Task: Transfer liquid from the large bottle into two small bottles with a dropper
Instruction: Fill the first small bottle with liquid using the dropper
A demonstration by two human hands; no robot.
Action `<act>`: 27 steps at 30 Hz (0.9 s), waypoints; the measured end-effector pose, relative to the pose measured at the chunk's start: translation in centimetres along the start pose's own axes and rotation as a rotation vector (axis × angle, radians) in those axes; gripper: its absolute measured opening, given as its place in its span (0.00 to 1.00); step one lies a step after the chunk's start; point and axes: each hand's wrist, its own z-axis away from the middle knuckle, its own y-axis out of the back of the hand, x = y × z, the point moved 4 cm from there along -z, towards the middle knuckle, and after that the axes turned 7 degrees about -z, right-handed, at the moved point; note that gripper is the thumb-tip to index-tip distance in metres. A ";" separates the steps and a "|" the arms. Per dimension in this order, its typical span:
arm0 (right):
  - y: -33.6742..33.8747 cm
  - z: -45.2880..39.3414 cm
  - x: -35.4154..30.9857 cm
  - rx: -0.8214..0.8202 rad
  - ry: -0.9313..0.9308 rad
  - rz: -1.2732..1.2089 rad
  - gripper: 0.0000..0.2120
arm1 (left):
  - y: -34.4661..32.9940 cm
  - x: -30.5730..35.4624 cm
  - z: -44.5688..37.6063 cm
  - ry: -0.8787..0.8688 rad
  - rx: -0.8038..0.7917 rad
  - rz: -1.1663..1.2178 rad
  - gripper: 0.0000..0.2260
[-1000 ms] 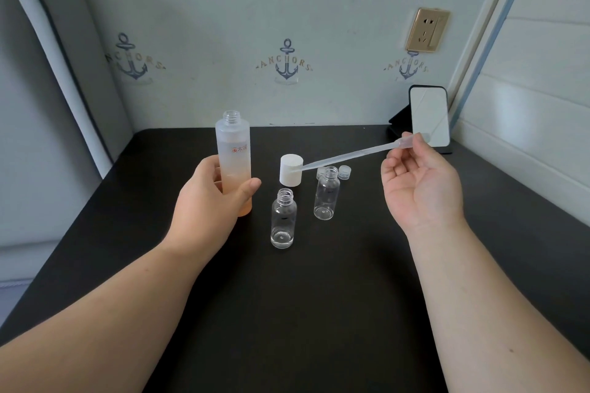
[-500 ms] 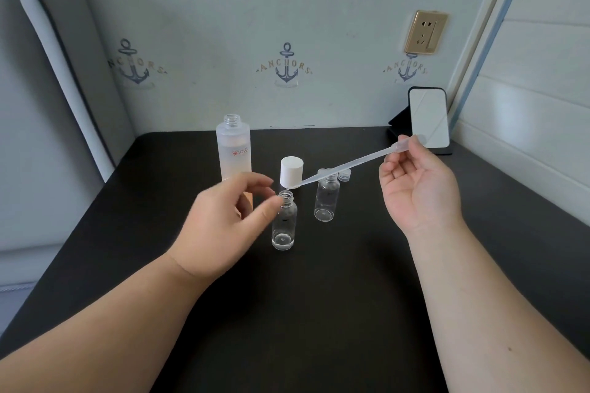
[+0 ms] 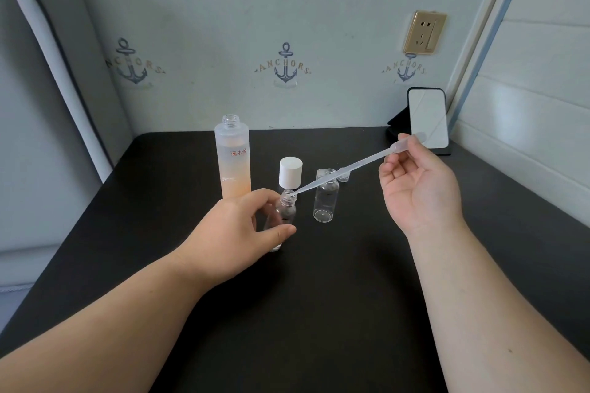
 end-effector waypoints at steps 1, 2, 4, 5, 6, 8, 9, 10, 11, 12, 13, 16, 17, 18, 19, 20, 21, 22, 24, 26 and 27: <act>0.0 0.0 0.0 -0.008 0.000 0.000 0.07 | 0.0 0.0 0.0 -0.007 -0.005 0.004 0.10; -0.1 0.0 0.0 -0.015 -0.002 0.002 0.07 | 0.0 0.0 0.0 -0.014 -0.013 0.010 0.10; -0.2 0.0 0.1 -0.035 -0.011 0.014 0.07 | 0.0 0.1 0.0 -0.032 -0.030 0.017 0.10; -0.2 0.0 0.2 -0.049 -0.019 0.028 0.06 | 0.0 0.1 0.0 -0.042 -0.036 0.020 0.11; -0.3 0.1 0.3 -0.061 -0.027 0.044 0.07 | 0.0 0.2 0.0 -0.050 -0.040 0.022 0.11; -0.3 0.2 0.4 -0.083 -0.041 0.071 0.07 | 0.0 0.3 0.0 -0.062 -0.040 0.022 0.11; -0.3 0.2 0.5 -0.094 -0.050 0.080 0.07 | 0.0 0.3 0.0 -0.066 -0.037 0.022 0.11; -0.3 0.2 0.5 -0.103 -0.060 0.087 0.07 | 0.0 0.3 0.0 -0.070 -0.033 0.023 0.11; -0.3 0.2 0.6 -0.109 -0.069 0.094 0.07 | 0.0 0.3 0.0 -0.074 -0.028 0.027 0.11; -0.4 0.2 0.6 -0.111 -0.075 0.100 0.07 | 0.0 0.3 0.1 -0.077 -0.024 0.031 0.11; -0.4 0.2 0.6 -0.111 -0.078 0.106 0.07 | 0.0 0.2 0.1 -0.080 -0.021 0.032 0.11; -0.4 0.2 0.6 -0.100 -0.075 0.120 0.06 | -0.1 0.1 0.1 -0.076 -0.022 0.029 0.11; -0.5 0.2 0.6 -0.097 -0.073 0.124 0.07 | -0.1 0.1 0.1 -0.075 -0.022 0.029 0.11; -0.5 0.2 0.6 -0.095 -0.069 0.128 0.07 | -0.1 0.1 0.1 -0.076 -0.021 0.028 0.11; -0.5 0.2 0.6 -0.092 -0.065 0.132 0.07 | -0.1 0.2 0.1 -0.079 -0.020 0.026 0.11; -0.5 0.2 0.6 -0.090 -0.062 0.133 0.07 | -0.1 0.2 0.1 -0.081 -0.019 0.025 0.11; -0.5 0.2 0.6 -0.093 -0.059 0.133 0.07 | -0.1 0.2 0.1 -0.083 -0.020 0.025 0.11; -0.5 0.2 0.6 -0.099 -0.056 0.132 0.07 | 0.0 0.3 0.1 -0.083 -0.020 0.024 0.11; -0.5 0.1 0.5 -0.115 -0.047 0.136 0.08 | 0.0 0.3 0.1 -0.082 -0.017 0.022 0.11; -0.5 0.1 0.5 -0.127 -0.035 0.148 0.09 | 0.0 0.2 0.1 -0.081 -0.014 0.022 0.11; -0.5 0.0 0.5 -0.133 -0.030 0.151 0.10 | 0.1 0.2 0.1 -0.082 -0.013 0.019 0.10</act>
